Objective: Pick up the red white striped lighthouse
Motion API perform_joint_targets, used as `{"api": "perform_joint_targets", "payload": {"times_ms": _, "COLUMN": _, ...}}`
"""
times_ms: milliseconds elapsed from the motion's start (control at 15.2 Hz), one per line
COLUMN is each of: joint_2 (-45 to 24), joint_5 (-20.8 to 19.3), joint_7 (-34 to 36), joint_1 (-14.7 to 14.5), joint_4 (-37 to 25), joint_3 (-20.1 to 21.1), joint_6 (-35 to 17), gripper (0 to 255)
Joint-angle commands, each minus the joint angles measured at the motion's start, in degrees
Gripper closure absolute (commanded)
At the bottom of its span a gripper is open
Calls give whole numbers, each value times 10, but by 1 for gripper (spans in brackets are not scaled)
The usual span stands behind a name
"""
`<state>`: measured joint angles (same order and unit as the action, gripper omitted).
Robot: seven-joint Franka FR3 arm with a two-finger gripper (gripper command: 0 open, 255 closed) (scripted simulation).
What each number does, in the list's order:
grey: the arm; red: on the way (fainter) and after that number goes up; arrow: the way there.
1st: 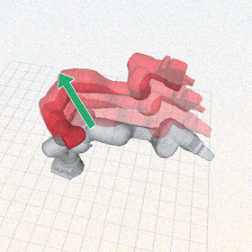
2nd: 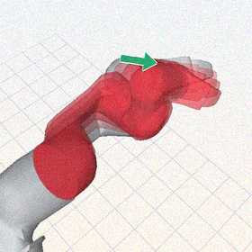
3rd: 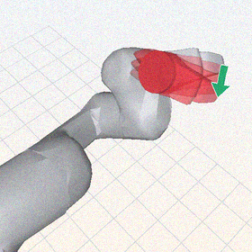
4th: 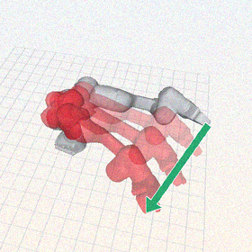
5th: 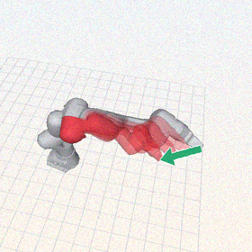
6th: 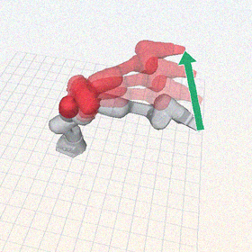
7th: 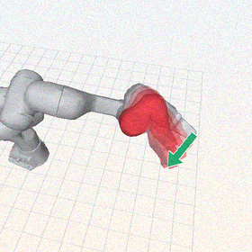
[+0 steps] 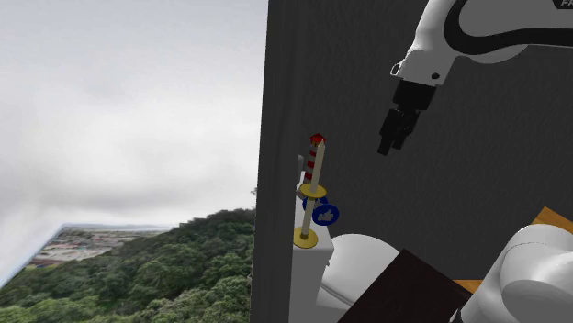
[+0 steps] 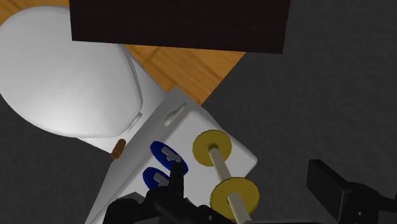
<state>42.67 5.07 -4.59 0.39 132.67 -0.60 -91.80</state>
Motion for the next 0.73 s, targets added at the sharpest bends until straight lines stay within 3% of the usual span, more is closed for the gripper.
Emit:
{"api": "perform_joint_targets", "payload": {"times_ms": 0, "joint_2": 0, "joint_5": 0, "joint_7": 0, "joint_1": 0, "joint_4": 0, "joint_3": 0, "joint_6": 0, "gripper": 0}}
{"api": "perform_joint_targets", "payload": {"times_ms": 660, "joint_2": -145, "joint_5": -81, "joint_7": -2, "joint_1": 29, "joint_4": -9, "joint_3": 18, "joint_6": -199, "gripper": 0}}
